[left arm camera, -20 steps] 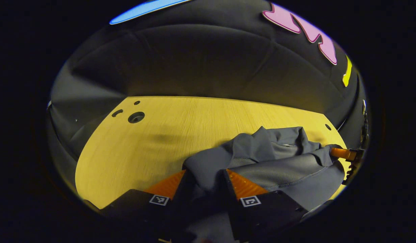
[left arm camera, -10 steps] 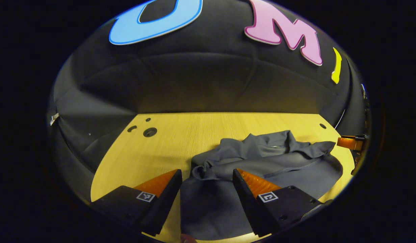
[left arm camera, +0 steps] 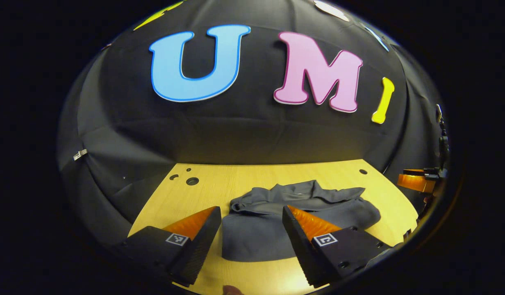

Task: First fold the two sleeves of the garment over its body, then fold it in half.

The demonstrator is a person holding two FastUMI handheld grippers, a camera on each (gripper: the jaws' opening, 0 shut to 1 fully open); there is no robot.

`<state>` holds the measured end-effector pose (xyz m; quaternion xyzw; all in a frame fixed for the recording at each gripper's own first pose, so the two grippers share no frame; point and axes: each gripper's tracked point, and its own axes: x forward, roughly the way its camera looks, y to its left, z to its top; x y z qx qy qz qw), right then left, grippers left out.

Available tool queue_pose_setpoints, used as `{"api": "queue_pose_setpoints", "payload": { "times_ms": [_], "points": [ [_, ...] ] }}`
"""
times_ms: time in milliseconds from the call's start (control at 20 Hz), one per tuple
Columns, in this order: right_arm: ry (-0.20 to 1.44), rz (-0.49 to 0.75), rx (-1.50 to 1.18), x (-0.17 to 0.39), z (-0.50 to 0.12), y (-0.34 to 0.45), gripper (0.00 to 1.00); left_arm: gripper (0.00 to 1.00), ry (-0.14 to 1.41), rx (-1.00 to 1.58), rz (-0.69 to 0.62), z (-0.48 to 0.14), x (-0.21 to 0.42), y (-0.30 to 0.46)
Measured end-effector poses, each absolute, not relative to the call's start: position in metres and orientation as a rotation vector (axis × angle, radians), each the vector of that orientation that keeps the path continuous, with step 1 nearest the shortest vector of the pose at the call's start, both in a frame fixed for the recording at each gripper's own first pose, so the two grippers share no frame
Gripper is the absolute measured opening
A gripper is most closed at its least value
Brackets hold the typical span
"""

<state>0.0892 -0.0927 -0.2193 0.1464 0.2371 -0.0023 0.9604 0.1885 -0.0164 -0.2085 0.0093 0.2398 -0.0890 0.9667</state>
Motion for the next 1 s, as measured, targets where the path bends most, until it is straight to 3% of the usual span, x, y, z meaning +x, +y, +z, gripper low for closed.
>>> {"api": "queue_pose_setpoints", "payload": {
  "times_ms": [450, 1000],
  "points": [
    [0.474, 0.006, 0.369, 0.011, -0.186, -0.059, 0.95, 0.95, 0.502, -0.087, -0.219, -0.187, 0.091, -0.05],
    [0.562, 0.034, 0.448, -0.029, -0.21, -0.046, 0.96, 0.95, 0.555, -0.024, -0.229, -0.204, 0.042, -0.069]
  ]
}}
